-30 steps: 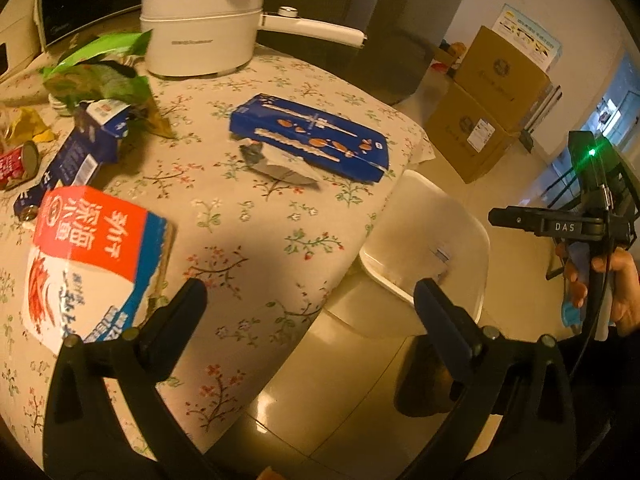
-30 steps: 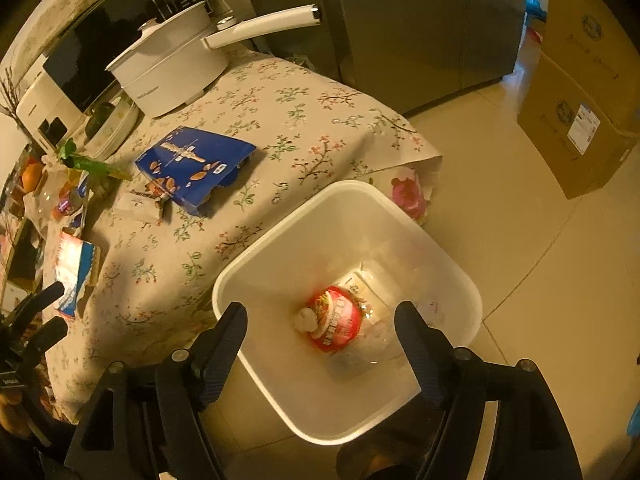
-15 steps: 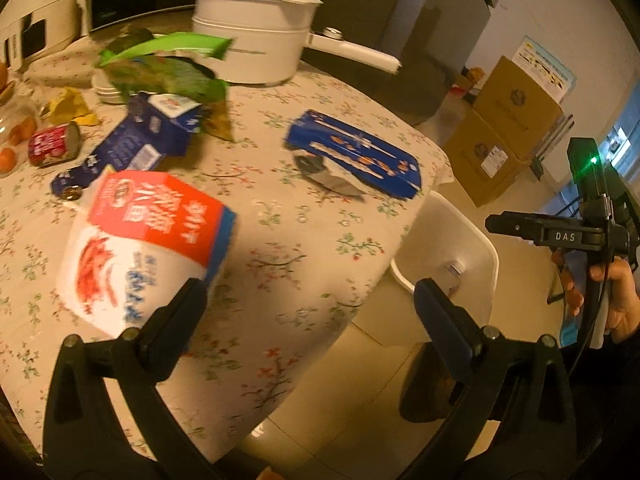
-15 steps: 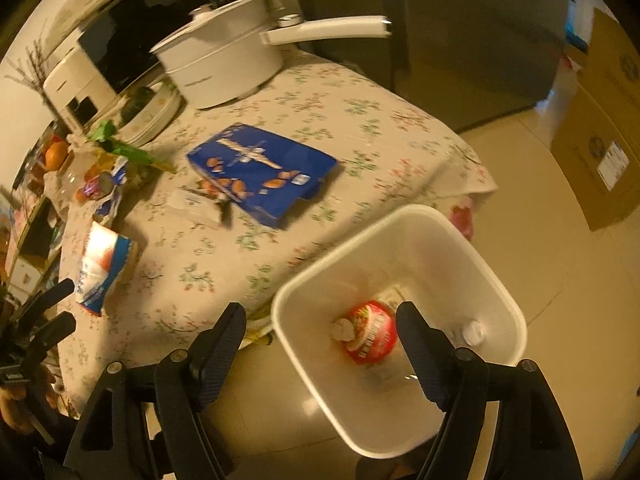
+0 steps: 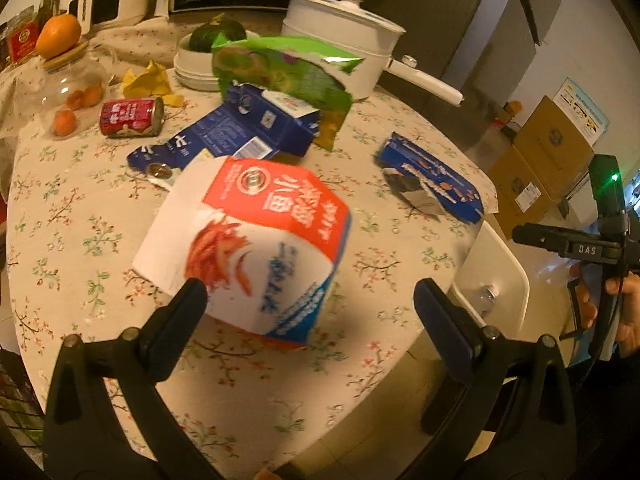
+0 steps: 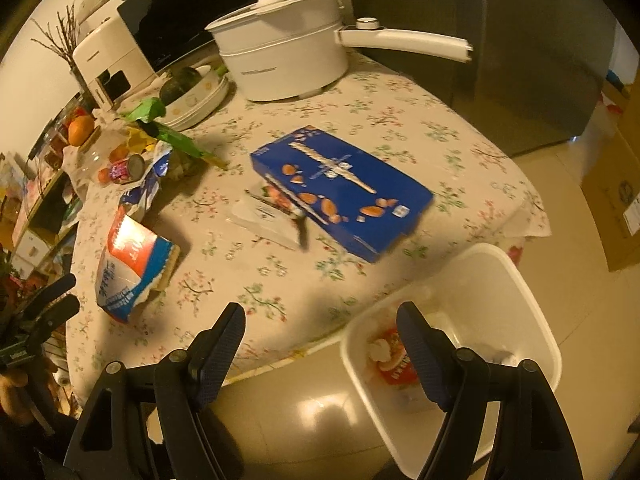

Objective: Collect trash
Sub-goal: 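Grasp the white paper card with the left tool while the right tool grasps the white wrapper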

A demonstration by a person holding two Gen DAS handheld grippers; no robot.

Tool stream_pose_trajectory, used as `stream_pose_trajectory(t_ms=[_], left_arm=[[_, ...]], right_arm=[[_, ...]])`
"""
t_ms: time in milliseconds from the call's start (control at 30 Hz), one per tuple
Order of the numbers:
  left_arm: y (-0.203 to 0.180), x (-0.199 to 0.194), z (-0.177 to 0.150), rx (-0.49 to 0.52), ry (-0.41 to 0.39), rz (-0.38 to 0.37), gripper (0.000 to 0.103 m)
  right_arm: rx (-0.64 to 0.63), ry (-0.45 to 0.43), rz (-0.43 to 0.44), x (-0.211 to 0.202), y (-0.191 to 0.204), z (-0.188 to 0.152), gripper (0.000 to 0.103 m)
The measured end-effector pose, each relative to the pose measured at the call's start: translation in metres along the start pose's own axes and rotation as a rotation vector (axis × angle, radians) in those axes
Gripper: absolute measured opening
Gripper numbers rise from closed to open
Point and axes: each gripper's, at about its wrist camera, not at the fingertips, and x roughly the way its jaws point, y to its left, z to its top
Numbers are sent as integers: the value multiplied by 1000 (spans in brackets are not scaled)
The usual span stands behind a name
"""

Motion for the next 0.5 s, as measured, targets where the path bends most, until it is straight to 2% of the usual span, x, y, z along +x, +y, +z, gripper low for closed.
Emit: stream_pose_trajectory(t_ms=[267, 400, 500], left_arm=[[38, 5, -13, -196, 74, -42, 102], [57, 10, -21, -365, 74, -134, 102], [65, 20, -24, -450, 71, -207, 93]], right_arm=[[-13, 8, 12, 10, 17, 6, 80], [-16, 12, 9, 13, 19, 7, 80], [-1, 16, 6, 14, 15, 8, 80]])
